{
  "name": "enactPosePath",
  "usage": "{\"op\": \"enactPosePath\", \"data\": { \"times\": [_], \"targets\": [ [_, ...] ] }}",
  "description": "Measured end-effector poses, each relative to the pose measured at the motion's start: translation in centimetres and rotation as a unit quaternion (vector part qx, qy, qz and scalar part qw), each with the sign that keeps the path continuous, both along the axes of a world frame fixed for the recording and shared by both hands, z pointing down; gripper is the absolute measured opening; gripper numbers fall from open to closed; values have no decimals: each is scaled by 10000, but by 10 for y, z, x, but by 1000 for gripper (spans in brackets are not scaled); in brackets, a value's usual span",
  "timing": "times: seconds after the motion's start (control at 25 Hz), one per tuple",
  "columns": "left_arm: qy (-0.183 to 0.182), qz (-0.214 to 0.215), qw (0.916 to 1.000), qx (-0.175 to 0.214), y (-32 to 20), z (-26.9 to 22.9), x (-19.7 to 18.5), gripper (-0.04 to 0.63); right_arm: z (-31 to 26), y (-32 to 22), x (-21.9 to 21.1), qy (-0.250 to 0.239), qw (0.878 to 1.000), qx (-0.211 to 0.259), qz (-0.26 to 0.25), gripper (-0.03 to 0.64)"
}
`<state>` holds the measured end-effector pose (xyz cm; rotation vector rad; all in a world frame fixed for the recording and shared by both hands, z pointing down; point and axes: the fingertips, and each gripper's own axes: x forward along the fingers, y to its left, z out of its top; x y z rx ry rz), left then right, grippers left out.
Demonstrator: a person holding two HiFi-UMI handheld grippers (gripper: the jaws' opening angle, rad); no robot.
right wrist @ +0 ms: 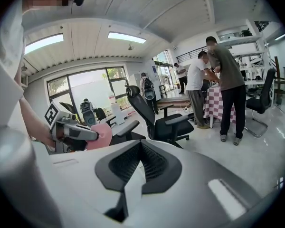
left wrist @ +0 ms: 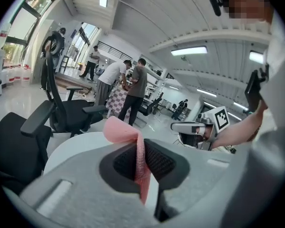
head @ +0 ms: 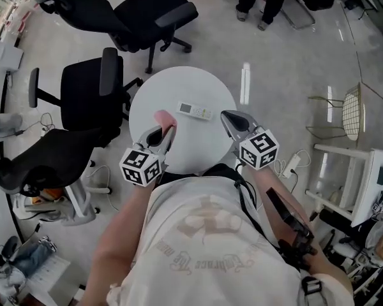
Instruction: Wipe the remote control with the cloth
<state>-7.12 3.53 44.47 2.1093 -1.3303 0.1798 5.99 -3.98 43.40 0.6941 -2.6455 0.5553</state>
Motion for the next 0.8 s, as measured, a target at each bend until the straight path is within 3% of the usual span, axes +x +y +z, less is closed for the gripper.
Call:
{"op": "enactPosePath", "data": {
  "times": [0.4, 0.8],
  "targets": [
    [-34, 489, 9988, -51, 20, 2, 23, 26, -3, 22, 21, -79, 9991, -16, 424, 6],
    [-151, 482, 9987, -86, 28, -1, 33, 26, 7, 38, 36, -205, 9984, -197, 488, 6]
  ]
}}
